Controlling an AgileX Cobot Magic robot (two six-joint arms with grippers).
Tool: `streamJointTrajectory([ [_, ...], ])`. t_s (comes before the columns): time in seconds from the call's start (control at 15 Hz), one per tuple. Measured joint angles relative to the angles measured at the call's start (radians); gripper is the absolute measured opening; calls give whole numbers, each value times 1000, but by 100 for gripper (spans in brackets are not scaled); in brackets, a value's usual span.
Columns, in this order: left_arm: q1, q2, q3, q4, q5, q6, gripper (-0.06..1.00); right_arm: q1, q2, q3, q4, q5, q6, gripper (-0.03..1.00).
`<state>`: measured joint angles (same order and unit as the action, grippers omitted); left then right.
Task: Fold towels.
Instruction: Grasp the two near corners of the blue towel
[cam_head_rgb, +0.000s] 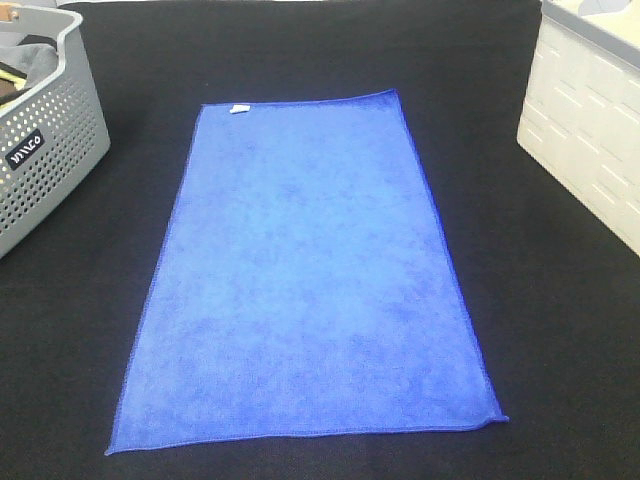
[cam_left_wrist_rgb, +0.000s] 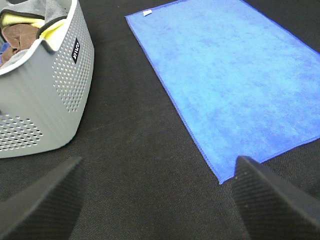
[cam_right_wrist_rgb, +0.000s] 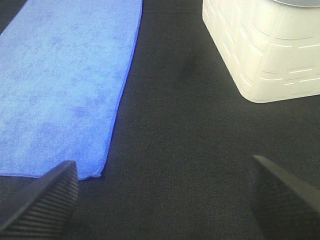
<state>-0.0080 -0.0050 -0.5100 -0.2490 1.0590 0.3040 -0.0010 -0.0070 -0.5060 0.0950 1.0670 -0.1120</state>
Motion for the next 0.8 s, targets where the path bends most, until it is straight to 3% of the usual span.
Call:
streamJointTrajectory([
  [0.8,0,0,0,0,0,0,77,0,0,0,0,0,0,85],
])
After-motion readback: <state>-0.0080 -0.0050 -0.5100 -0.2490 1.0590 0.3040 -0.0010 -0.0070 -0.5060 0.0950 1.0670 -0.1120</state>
